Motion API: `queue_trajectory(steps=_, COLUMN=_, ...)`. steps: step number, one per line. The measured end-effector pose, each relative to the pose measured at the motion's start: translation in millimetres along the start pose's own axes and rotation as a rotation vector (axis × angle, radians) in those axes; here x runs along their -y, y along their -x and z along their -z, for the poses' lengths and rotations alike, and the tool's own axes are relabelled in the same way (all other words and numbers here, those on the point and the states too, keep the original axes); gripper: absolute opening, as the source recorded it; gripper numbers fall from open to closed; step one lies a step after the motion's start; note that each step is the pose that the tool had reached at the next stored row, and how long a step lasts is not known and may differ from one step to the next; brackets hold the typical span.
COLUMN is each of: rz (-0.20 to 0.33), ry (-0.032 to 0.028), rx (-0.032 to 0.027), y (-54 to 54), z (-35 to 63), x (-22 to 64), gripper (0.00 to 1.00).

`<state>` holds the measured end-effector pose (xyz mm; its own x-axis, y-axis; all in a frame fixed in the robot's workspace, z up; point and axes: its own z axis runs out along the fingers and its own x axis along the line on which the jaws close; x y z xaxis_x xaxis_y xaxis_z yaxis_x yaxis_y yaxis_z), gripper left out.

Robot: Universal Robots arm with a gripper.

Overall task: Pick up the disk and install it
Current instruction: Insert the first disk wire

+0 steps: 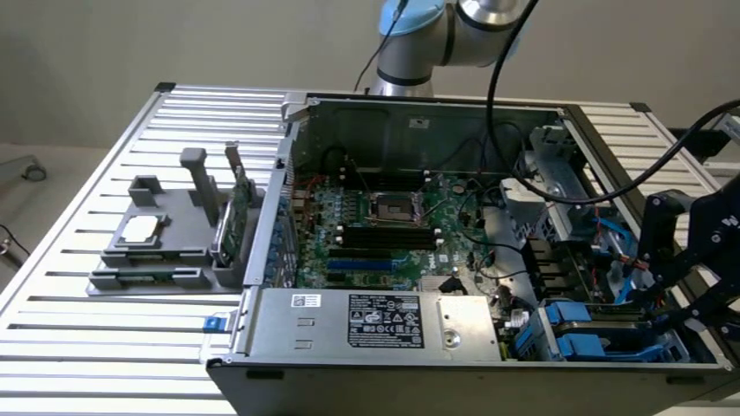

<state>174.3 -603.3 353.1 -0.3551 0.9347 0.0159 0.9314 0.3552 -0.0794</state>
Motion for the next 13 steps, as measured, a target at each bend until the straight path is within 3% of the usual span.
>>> queue_trajectory(steps=5, rz=-0.028, ry=0.001, rx=-0.0038, y=1.7, z=-3.1, x=0.3, gripper=0.31)
queue_trajectory(steps=10, rz=-0.042, ry=0.0042, rx=-0.0132, y=1.9, z=-5.1, x=0.0, gripper=0.31)
queue_trajectory(steps=13, rz=-0.045, ry=0.005, rx=-0.0153, y=2.8, z=-5.2, x=-2.2, gripper=0.31)
